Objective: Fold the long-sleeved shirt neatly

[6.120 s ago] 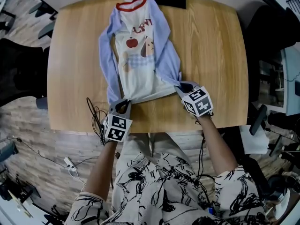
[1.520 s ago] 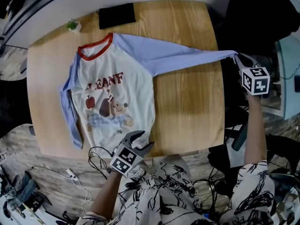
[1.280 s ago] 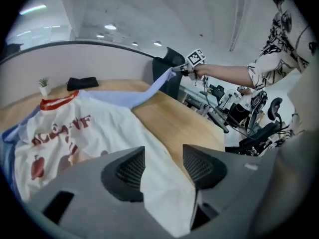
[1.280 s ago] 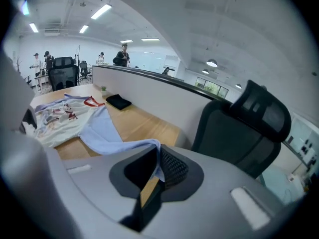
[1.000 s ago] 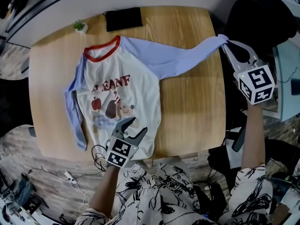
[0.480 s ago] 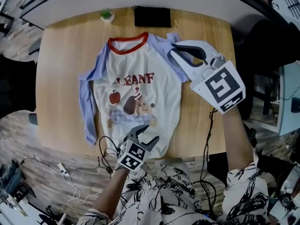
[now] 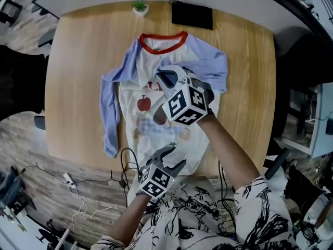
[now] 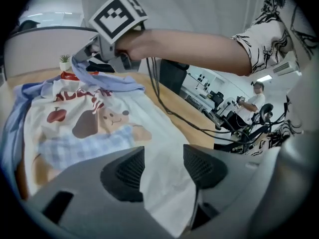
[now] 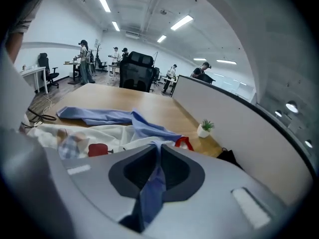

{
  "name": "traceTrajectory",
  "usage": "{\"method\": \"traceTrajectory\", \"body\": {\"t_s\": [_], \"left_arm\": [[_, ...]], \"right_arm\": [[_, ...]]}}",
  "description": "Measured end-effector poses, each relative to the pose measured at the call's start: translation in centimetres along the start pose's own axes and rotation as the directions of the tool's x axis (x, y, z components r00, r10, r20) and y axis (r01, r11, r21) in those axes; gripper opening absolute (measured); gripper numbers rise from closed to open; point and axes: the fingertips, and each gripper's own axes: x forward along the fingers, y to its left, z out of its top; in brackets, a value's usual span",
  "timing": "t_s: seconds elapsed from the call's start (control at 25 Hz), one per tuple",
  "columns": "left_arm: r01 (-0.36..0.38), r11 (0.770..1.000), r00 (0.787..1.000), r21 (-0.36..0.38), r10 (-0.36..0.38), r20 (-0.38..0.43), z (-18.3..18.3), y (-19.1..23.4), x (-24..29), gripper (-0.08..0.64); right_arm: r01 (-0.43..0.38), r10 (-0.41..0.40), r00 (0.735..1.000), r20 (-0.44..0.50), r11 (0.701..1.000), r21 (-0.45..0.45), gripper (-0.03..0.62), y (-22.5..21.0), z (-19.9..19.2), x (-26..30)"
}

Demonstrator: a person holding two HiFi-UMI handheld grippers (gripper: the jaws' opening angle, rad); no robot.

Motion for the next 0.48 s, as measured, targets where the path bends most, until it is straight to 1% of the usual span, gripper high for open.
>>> {"method": "traceTrajectory", "body": {"t_s": [0.16,0.2,0.24,0.32,0.36,0.4,0.48], "left_arm": [[-0.004,1.0,1.0,-0.006,0.004,0.007,-0.7,0.7,-1.0,0.255],[-0.006,1.0,1.0,-0.005,0.006,0.01,-0.7,0.9,-1.2,0.256],[-0.008,1.0,1.0,-0.003,0.008,0.013,-0.6,1.2,-1.5,0.259],[-0.016,1.0,1.0,0.007,0.016,0.024,-0.3,1.7,-2.2,0.267],[-0.023,1.0,0.999,0.011,0.023,0.035,0.1,2.1,-2.7,0.268],[-0.035,0.999,0.998,0.014,0.034,0.048,0.7,2.7,-3.4,0.273],[-0.076,0.997,0.993,0.018,0.074,0.087,2.6,4.3,-5.0,0.276]], "right_arm": [[-0.056,0.057,0.998,-0.033,0.998,0.029,0.074,2.9,-1.1,3.2],[-0.081,0.082,0.996,-0.037,0.996,0.032,0.088,3.6,-1.2,3.7],[-0.114,0.115,0.993,-0.038,0.993,0.043,0.115,4.3,-1.3,4.0],[-0.187,0.19,0.982,-0.023,0.977,0.103,0.273,5.4,-1.1,4.0],[-0.209,0.211,0.977,-0.002,0.968,0.142,0.293,5.4,-0.9,3.5],[-0.215,0.214,0.977,0.025,0.96,0.18,0.293,5.0,-0.5,2.5],[-0.192,0.178,0.981,0.078,0.946,0.261,0.293,3.8,-0.2,-0.3]]}}
